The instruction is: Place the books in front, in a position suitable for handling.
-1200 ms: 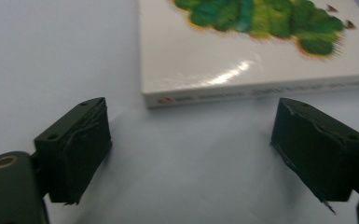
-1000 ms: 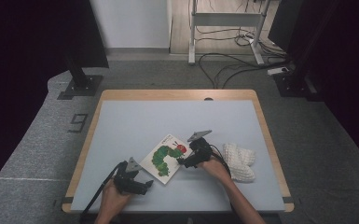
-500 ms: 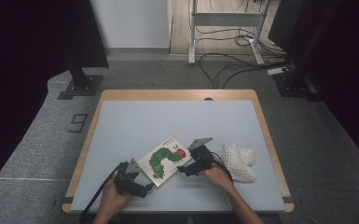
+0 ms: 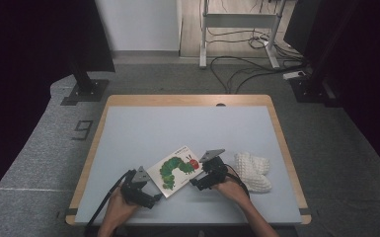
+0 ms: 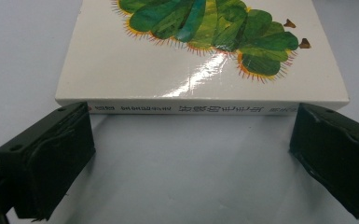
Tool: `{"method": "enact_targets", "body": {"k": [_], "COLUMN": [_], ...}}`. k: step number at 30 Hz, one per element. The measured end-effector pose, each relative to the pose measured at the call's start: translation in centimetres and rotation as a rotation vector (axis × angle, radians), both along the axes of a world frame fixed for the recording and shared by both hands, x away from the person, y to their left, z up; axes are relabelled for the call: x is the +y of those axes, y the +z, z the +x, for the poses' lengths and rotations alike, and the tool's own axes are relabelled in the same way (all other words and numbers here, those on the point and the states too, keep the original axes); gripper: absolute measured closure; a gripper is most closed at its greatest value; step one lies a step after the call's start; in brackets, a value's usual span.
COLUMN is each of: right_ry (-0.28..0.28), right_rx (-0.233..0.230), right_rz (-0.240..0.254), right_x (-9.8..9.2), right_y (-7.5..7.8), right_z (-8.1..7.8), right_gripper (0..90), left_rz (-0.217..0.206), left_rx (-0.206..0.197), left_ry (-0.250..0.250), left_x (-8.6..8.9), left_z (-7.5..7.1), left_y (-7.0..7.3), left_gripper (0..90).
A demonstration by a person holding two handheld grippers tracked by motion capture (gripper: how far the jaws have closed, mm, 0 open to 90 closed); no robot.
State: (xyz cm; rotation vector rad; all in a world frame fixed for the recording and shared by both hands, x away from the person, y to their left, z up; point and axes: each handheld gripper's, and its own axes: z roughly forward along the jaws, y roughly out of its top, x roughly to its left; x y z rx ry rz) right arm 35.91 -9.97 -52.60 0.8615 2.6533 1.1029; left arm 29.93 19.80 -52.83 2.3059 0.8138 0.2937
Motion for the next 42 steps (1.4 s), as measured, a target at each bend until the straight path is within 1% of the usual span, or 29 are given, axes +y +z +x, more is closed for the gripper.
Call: {"method": "enact_targets", "body": {"k": [2, 6, 11, 13, 15, 17, 19, 24, 29, 39, 42], "right_ry": [0.006, 0.015, 0.024, 0.024, 0.023, 0.019, 0.010, -0.012, -0.033, -0.132, -0.166], "right_rx": [-0.009, -0.024, -0.051, -0.058, -0.074, -0.085, -0.096, -0.119, -0.128, -0.167, -0.162], "right_rz": [-0.013, -0.006, -0.005, 0.003, 0.011, 0.016, 0.016, 0.020, 0.021, 0.002, -0.002], "right_x": [0.0, -0.2, -0.3, -0.5, -0.9, -1.4, -1.9, -3.4, -5.0, -9.0, -10.0], "right_y": [0.2, 0.9, 2.1, 2.7, 3.3, 3.9, 4.3, 5.3, 6.0, 6.8, 6.8], "right_z": [-0.2, -0.6, -1.0, -1.2, -1.3, -1.5, -1.6, -1.8, -1.9, -2.1, -2.2], "right_gripper": [6.1, 4.9, 2.5, 2.4, 2.4, 2.6, 3.0, 3.2, 3.2, 4.0, 4.0], "left_rz": [0.001, 0.003, 0.013, 0.023, 0.014, -0.005, 0.000, -0.004, -0.005, -0.006, -0.006], "left_rx": [-0.002, 0.000, -0.009, -0.017, -0.014, 0.000, -0.001, 0.000, -0.001, 0.000, 0.000], "left_ry": [-0.001, 0.003, 0.038, 0.056, 0.070, 0.079, 0.078, 0.078, 0.079, 0.078, 0.078], "left_x": [0.0, 0.4, 1.5, 2.0, 2.5, 2.8, 2.8, 2.8, 2.8, 2.8, 2.8], "left_z": [0.0, -0.2, -0.6, -0.8, -0.8, -0.7, -0.7, -0.7, -0.7, -0.7, -0.7], "left_y": [0.0, 0.1, 0.2, 0.2, 0.2, 0.0, 0.0, 0.0, 0.0, 0.0, 0.0], "left_gripper": [0.0, 0.0, 0.0, 0.0, 0.0, 0.0, 0.0, 0.0, 0.0, 0.0, 0.0]}}
